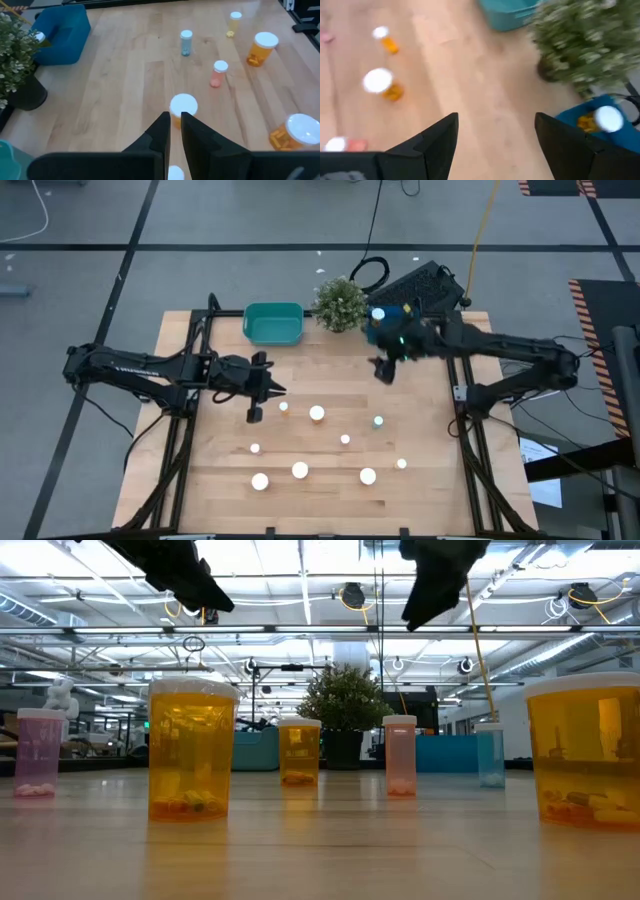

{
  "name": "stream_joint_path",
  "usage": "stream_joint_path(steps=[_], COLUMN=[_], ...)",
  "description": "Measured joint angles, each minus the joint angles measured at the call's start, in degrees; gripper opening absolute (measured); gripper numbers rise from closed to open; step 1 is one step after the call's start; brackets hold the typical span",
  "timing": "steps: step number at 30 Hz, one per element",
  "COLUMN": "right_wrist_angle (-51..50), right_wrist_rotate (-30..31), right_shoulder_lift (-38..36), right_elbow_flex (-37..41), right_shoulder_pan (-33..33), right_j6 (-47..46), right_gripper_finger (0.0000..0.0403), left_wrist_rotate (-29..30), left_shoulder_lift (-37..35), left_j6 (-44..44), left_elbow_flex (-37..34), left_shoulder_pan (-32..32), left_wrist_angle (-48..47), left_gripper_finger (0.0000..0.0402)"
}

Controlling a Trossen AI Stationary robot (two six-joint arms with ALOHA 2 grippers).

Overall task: Pick and place medicine bottles into bin by pill shape (circle, oval)
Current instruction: Put the large orange pill bottle into the blue bin

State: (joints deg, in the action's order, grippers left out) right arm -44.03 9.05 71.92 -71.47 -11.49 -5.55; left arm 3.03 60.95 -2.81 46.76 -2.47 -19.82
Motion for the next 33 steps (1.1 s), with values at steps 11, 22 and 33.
stream_joint_path(steps=[11, 22, 33], right_wrist_angle=[16.91, 27.96, 29.21], right_wrist_rotate=[1.44, -2.11, -4.02], right_shoulder_lift=[-4.74, -4.24, 2.08], right_elbow_flex=[16.69, 19.74, 16.67], right_shoulder_pan=[13.35, 15.02, 22.21], right_j6=[-2.52, -1.39, -4.23], right_gripper_finger=[0.0258, 0.0258, 0.0258], left_wrist_rotate=[0.03, 1.66, 4.91], left_shoulder_lift=[0.01, 1.50, 7.76], left_j6=[3.30, 10.14, 15.37], left_elbow_flex=[-0.20, -0.22, -0.28], left_shoulder_pan=[-2.06, -7.27, -14.09], left_wrist_angle=[-2.00, -3.89, -4.15], left_gripper_finger=[0.0049, 0.0049, 0.0049])
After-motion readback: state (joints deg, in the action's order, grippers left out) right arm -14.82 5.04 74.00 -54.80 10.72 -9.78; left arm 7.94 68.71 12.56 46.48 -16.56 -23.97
